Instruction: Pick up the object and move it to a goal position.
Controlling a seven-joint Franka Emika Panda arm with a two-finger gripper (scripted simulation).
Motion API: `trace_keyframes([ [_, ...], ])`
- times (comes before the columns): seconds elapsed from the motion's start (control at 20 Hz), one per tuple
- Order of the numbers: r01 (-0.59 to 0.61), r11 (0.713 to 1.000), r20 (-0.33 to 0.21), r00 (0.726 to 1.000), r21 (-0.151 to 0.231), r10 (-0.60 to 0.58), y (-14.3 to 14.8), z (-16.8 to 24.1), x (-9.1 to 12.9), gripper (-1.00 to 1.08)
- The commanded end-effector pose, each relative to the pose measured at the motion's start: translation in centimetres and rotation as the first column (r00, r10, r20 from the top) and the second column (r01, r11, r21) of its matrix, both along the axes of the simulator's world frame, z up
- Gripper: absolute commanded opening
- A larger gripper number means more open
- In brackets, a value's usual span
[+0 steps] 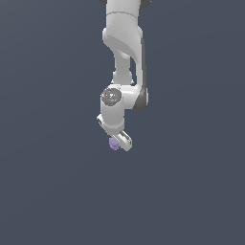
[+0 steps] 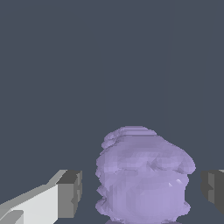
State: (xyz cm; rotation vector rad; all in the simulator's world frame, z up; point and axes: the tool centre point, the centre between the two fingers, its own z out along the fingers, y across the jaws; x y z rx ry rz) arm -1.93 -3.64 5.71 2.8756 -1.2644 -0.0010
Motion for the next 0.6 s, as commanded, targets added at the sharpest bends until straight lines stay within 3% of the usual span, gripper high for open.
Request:
trace_keyframes([
  [0.0, 0.001, 1.000, 0.001, 1.000, 0.000, -0.001, 0.00, -0.95, 0.01, 1.00],
  [0.2, 0.001, 1.000, 0.001, 1.000, 0.000, -0.001, 0.01, -1.40, 0.10, 1.00],
  [0.25, 0.001, 1.000, 0.001, 1.000, 0.000, -0.001, 0.01, -1.40, 0.10, -1.00],
  [0.55, 0.001, 1.000, 0.001, 1.000, 0.000, -0.001, 0.01, -1.40, 0.10, -1.00],
])
